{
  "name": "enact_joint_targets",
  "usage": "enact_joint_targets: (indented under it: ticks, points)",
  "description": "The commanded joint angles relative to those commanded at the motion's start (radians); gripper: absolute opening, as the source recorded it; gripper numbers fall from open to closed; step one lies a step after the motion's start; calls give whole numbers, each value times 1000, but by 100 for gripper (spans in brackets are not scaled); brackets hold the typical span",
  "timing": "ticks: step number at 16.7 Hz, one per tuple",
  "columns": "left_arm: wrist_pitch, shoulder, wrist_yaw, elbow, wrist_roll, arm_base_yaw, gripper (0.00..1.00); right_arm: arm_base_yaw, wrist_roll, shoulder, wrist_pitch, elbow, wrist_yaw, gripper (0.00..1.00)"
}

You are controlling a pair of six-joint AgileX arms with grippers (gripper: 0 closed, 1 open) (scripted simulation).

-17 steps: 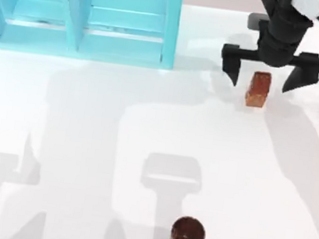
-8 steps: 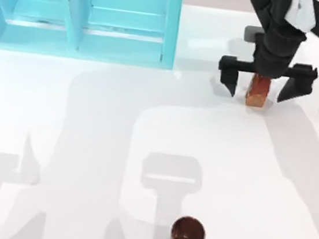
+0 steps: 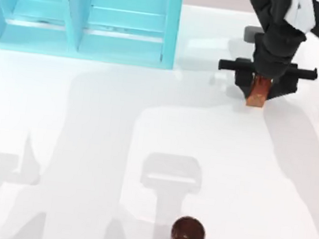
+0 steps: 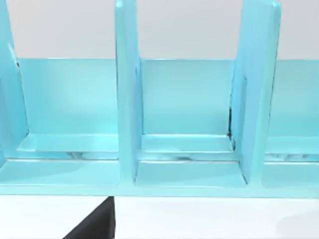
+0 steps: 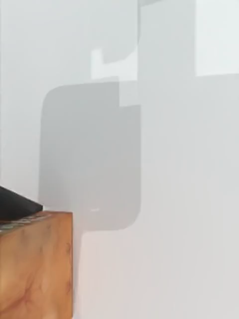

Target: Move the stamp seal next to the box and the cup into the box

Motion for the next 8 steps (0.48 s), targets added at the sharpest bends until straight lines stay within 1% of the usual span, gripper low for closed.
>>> enact_joint_targets:
  ticks: [3,4,8]
  points:
    - [0,0,0,0,0,0,100,0,0,0,0,0,0,2]
    - [0,0,0,0,0,0,100,0,0,0,0,0,0,0]
    - [0,0,0,0,0,0,100,0,0,0,0,0,0,0]
